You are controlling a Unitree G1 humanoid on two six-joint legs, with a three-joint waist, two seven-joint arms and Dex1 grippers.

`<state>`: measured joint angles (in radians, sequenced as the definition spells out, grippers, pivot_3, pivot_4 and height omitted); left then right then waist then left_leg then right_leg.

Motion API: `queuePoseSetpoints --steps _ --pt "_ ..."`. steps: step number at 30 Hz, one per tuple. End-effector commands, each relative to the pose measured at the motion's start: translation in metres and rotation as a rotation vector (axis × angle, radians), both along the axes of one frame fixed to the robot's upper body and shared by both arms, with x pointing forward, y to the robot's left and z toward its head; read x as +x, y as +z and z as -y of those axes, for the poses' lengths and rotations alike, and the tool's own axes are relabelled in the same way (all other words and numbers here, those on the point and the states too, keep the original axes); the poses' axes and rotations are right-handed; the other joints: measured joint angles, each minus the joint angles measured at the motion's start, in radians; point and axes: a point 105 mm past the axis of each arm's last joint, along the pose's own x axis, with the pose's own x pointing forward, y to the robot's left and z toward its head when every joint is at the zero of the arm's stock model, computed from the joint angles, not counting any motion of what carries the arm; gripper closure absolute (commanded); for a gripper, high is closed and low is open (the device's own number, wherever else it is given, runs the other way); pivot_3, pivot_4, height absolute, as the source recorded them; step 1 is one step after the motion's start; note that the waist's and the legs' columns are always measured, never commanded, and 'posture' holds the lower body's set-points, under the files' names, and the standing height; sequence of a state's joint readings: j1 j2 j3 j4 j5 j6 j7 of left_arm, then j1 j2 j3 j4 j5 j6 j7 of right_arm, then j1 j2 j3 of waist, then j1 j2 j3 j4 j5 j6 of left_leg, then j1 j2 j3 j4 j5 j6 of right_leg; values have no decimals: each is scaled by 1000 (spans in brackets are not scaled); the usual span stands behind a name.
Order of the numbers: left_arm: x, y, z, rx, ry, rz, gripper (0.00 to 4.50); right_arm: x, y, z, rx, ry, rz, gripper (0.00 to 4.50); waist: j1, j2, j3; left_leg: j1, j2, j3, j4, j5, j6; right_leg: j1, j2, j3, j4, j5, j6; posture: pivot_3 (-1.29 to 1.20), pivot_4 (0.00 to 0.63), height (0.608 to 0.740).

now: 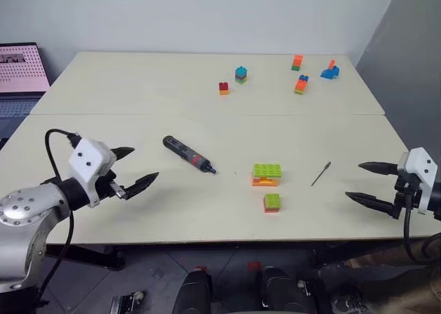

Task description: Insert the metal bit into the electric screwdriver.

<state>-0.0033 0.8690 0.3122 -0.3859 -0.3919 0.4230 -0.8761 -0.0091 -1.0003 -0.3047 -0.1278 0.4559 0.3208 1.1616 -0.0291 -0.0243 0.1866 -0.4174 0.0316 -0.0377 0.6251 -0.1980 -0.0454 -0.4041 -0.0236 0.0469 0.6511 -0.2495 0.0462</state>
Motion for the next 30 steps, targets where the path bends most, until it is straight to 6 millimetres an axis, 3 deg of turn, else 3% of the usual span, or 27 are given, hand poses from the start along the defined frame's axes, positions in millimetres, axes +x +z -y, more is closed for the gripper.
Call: queuePoseSetpoints --steps 1,6,11,18,26,30 --pt "-16 -4 47 82 -259 3 79 -5 18 -26 -21 147 11 0 0 0 0 0 0 1 0 0 0 0 0 1 0 0 0 0 150 740" --pt "-33 -15 87 54 -450 -32 79 -11 16 -59 -21 261 -28 0 0 0 0 -1 0 1 -1 0 0 -1 0 0 0 0 0 0 150 740" --pt "-39 -24 109 24 -545 -37 79 -2 -6 -91 -36 351 -78 0 -2 0 0 0 1 1 0 0 0 0 1 0 1 0 0 0 150 740" --pt "-43 -24 118 0 -565 -41 79 5 -29 -115 -30 442 -159 0 0 0 0 0 1 0 2 0 0 0 1 0 2 0 0 0 150 740" --pt "-47 -31 117 0 -550 -59 79 17 -50 -123 -44 455 -167 0 -1 0 0 0 1 0 2 0 0 -1 1 0 4 0 0 0 150 740" --pt "-48 -34 117 -3 -545 -66 0 21 -54 -126 -31 448 -150 803 -1 0 0 1 1 0 3 0 0 -1 2 0 7 0 0 0 150 740"
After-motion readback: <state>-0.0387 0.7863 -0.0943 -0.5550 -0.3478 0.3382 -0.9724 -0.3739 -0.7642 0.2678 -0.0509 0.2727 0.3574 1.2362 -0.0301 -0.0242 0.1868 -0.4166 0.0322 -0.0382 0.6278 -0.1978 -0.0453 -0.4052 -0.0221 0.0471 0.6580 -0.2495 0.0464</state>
